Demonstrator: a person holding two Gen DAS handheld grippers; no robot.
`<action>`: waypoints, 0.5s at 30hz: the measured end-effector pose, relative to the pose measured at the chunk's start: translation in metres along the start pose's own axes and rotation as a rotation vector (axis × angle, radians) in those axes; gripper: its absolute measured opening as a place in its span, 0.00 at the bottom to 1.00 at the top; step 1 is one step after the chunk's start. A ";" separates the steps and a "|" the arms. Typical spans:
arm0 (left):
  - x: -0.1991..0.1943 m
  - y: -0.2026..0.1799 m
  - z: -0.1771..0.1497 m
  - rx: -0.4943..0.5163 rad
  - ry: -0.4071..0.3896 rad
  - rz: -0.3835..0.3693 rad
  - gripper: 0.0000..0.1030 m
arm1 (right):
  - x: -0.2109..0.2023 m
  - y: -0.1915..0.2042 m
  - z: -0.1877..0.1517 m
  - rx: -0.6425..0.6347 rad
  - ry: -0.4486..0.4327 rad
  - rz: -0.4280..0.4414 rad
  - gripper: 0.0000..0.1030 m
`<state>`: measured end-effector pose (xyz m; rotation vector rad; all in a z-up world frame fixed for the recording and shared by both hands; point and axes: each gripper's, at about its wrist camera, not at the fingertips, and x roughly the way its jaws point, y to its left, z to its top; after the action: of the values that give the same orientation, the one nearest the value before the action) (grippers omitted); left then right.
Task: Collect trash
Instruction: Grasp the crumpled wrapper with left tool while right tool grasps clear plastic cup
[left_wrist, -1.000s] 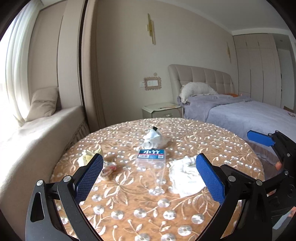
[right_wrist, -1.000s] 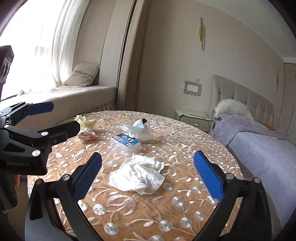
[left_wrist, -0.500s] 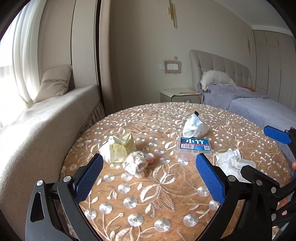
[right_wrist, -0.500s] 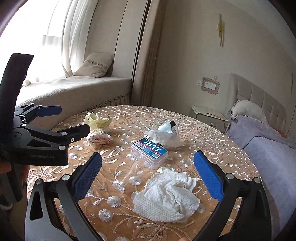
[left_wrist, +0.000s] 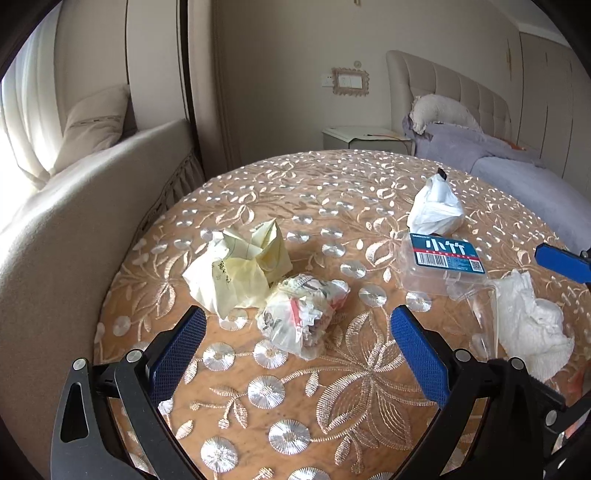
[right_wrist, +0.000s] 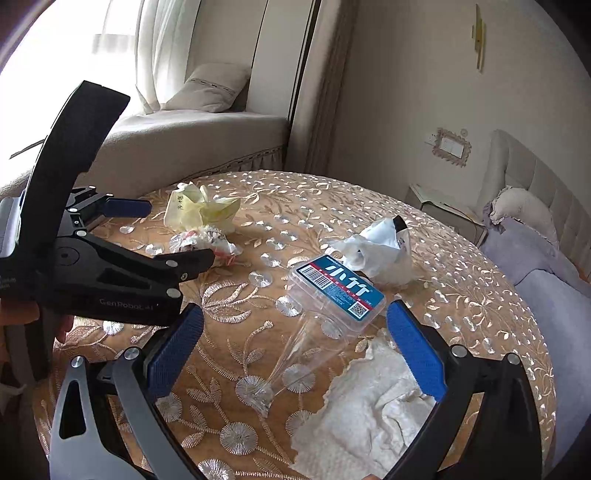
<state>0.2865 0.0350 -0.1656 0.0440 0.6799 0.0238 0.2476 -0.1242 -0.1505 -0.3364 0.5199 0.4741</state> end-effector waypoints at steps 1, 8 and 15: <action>0.004 0.003 0.002 -0.011 0.002 -0.001 0.96 | 0.003 0.000 0.000 -0.001 0.009 0.004 0.96; 0.040 0.001 0.013 0.025 0.118 -0.099 0.88 | 0.017 -0.008 0.002 0.028 0.056 -0.004 0.96; 0.044 -0.015 0.010 0.083 0.147 -0.164 0.57 | 0.023 -0.013 -0.001 0.064 0.099 0.011 0.94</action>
<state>0.3268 0.0213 -0.1860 0.0666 0.8291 -0.1603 0.2718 -0.1276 -0.1613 -0.2966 0.6324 0.4518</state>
